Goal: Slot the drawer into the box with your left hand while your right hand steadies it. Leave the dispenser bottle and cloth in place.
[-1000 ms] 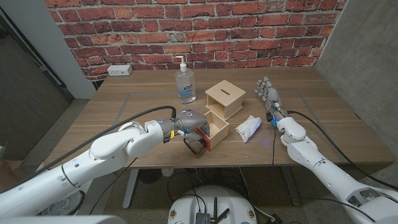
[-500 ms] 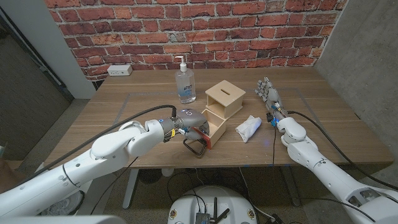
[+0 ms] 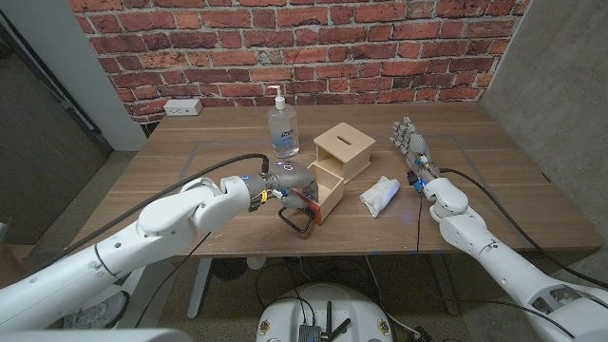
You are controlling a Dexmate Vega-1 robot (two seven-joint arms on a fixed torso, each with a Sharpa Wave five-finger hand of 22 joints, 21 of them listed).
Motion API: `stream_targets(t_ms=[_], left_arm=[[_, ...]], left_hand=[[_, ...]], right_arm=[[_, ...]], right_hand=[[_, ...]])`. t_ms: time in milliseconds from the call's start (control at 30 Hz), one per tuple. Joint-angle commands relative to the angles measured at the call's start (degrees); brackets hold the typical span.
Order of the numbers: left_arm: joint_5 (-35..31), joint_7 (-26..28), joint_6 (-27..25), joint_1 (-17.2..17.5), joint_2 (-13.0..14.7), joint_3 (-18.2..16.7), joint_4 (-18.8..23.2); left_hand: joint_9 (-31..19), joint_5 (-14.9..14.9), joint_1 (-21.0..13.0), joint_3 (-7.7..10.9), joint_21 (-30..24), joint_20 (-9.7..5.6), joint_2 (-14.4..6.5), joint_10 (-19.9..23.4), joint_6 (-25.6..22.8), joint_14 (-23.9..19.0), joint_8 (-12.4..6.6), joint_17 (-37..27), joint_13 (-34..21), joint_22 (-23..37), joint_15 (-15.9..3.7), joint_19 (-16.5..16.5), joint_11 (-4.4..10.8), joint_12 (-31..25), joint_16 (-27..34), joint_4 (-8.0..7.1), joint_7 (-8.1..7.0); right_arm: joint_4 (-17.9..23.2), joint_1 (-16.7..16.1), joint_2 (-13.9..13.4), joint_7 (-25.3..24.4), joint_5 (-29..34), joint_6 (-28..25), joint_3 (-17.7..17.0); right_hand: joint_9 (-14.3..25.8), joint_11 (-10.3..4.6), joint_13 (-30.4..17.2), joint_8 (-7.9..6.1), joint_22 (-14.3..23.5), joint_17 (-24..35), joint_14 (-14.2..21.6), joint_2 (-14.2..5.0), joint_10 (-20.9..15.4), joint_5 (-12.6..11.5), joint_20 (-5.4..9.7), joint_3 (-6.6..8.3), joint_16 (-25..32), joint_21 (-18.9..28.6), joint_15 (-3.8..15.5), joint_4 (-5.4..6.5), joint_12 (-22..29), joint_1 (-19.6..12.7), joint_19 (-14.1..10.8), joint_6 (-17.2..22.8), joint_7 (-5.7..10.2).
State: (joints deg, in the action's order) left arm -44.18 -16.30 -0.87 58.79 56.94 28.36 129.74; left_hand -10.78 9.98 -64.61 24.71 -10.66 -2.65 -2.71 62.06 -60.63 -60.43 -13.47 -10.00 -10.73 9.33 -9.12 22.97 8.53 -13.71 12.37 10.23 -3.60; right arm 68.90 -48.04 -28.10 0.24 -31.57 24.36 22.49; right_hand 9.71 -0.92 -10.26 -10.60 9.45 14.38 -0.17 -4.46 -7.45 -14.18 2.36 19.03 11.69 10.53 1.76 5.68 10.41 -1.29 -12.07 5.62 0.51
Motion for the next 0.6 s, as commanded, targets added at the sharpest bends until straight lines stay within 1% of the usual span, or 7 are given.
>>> stream_targets(t_ms=[33,333,600], left_arm=[[1.1,-1.3,0.6,-1.6,0.5,-0.6,0.0],[2.6,-1.5,1.7,-2.3,0.9,-1.0,-0.2],[4.5,-2.4,3.2,-3.7,1.2,-1.4,-0.6]], left_hand=[[-0.6,0.5,-2.7,-0.20,-0.4,-8.57,-2.4,3.1,-1.3,-1.4,-0.32,-0.2,-0.4,0.2,-4.80,0.4,3.07,0.4,0.1,0.07,0.69],[-0.6,0.6,-2.9,-0.35,-0.3,-8.63,-2.3,2.9,-1.1,-1.2,-0.13,-0.1,-0.4,0.2,-4.80,0.4,3.06,0.6,-0.2,0.05,0.65],[-0.7,0.6,-3.0,-0.43,-0.2,-8.65,-2.4,2.7,-1.1,-1.0,-0.05,-0.1,-0.4,0.2,-4.80,0.5,3.06,0.7,-0.5,-0.01,0.61]], right_arm=[[0.6,0.2,-0.3,-0.2,0.1,-0.6,0.0],[2.1,0.5,-1.4,0.2,0.2,-2.7,0.3],[2.7,0.8,-1.5,0.2,-0.3,-4.3,0.3]], right_hand=[[0.3,-0.05,-0.2,-0.18,0.1,-0.1,0.3,-1.68,-0.4,0.0,-0.05,0.26,0.5,0.3,1.45,0.18,0.5,-0.6,-0.5,0.4,-0.02],[0.3,-0.02,-0.2,-0.17,0.1,-0.1,0.3,-1.60,-0.4,0.0,-0.06,0.28,0.5,0.2,1.51,0.18,0.5,-0.6,-0.6,0.4,-0.01],[0.3,0.00,-0.2,-0.19,0.1,-0.1,0.3,-1.59,-0.4,0.0,0.05,0.30,0.5,0.3,1.61,0.23,0.5,-0.6,-0.6,0.4,-0.09]])
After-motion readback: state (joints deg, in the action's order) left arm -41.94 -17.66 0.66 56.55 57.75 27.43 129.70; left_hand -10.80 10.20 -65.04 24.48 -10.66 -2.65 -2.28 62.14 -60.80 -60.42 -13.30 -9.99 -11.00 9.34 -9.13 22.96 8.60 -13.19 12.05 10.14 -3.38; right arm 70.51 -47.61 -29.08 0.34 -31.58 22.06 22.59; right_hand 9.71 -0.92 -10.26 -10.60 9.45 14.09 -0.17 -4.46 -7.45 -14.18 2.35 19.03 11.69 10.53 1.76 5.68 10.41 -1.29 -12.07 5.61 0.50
